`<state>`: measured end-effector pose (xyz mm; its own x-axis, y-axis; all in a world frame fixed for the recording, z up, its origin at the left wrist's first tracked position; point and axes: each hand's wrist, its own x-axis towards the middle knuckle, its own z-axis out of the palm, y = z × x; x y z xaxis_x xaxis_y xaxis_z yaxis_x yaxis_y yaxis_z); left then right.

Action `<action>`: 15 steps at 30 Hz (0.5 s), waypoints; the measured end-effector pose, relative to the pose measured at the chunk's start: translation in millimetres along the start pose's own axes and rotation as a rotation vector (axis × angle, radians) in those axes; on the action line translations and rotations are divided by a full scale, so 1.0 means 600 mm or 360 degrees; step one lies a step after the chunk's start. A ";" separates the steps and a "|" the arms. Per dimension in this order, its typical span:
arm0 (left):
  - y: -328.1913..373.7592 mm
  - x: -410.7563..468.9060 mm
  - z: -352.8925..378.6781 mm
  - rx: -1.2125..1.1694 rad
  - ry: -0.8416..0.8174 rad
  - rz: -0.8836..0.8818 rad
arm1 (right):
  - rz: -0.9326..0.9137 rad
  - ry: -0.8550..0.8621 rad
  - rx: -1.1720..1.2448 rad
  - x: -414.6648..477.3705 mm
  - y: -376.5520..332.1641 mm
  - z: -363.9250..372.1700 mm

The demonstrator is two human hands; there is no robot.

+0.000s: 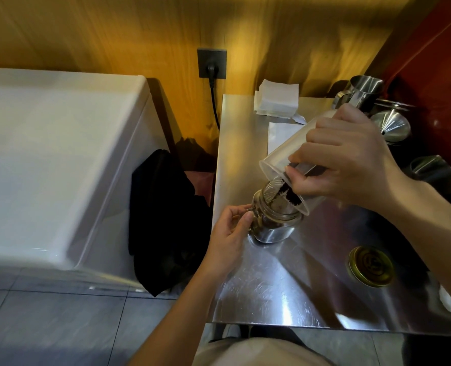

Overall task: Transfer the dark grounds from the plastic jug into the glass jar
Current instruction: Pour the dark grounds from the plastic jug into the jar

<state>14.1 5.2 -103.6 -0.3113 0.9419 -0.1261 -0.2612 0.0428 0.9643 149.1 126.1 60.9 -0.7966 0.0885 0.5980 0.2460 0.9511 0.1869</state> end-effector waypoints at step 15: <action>-0.002 0.001 0.002 -0.0064 0.0013 0.0010 | -0.0165 -0.0020 -0.0074 0.014 -0.003 -0.001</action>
<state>15.3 6.3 -104.5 -0.3205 0.9393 -0.1220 -0.2957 0.0231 0.9550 142.5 125.1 66.4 -0.8259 -0.0054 0.5638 0.1873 0.9406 0.2833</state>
